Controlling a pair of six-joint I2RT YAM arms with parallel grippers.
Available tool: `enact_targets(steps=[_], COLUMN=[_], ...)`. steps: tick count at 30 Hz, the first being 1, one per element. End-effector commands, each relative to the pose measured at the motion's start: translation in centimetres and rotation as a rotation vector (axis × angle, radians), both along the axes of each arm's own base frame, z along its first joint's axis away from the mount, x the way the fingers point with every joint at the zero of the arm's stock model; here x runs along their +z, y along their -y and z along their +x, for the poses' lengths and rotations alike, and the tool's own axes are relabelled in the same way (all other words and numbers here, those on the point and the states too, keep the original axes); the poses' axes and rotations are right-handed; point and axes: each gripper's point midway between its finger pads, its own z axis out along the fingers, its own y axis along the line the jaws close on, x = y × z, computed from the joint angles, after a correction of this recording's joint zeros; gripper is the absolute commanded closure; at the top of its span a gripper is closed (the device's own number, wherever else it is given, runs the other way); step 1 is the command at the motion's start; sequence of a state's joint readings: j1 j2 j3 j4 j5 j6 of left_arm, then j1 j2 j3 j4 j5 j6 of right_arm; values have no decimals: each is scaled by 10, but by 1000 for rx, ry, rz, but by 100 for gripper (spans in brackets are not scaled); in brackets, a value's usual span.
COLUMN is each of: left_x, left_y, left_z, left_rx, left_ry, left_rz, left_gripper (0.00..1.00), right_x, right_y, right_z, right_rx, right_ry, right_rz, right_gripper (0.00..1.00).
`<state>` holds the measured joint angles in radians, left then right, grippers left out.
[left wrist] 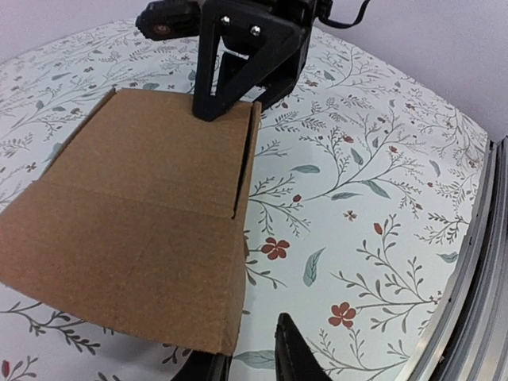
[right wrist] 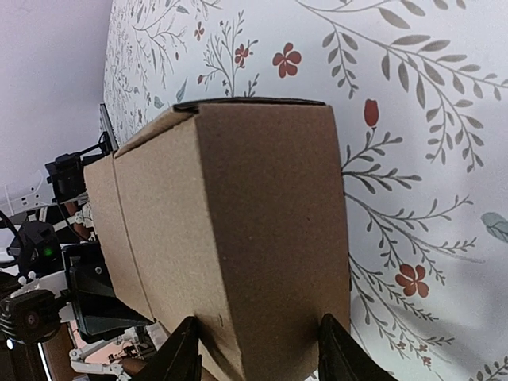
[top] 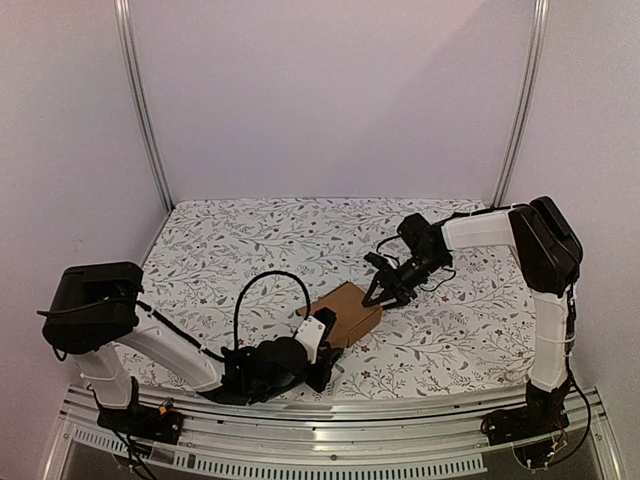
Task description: Fold the paper box
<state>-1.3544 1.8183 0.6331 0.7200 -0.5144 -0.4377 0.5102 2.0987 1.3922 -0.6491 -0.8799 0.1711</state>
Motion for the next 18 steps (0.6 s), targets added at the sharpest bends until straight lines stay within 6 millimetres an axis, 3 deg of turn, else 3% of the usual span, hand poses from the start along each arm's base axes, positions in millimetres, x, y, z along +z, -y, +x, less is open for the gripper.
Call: enact_targets(steps=[1,8,11,13,15,18], left_x=[-14,-22,-16,-11,7,47], left_y=[0,3,-1,-14,-21,-31], left_z=[-4,-5,-21,-35,-50,-41], left_rx=[-16,-42,-98,-120,-150,-118], left_ry=[12,37,47,66,108,175], left_rz=[41,121,213,319,370,393], left_gripper=[78,70,61,57,55,47], right_x=[-25,-26,-26,-27,-29,-33], right_y=[8,14,15,17,18,22], right_z=[0,5,5,6,6,7], right_rx=[-41,-58,-62,-67,-69,-75], right_ry=[-58,-62,-70,-77,-83,-85], right_rz=[-31,-26,-20,-20,-21,-30], right_gripper=[52,52,52,52,52,52])
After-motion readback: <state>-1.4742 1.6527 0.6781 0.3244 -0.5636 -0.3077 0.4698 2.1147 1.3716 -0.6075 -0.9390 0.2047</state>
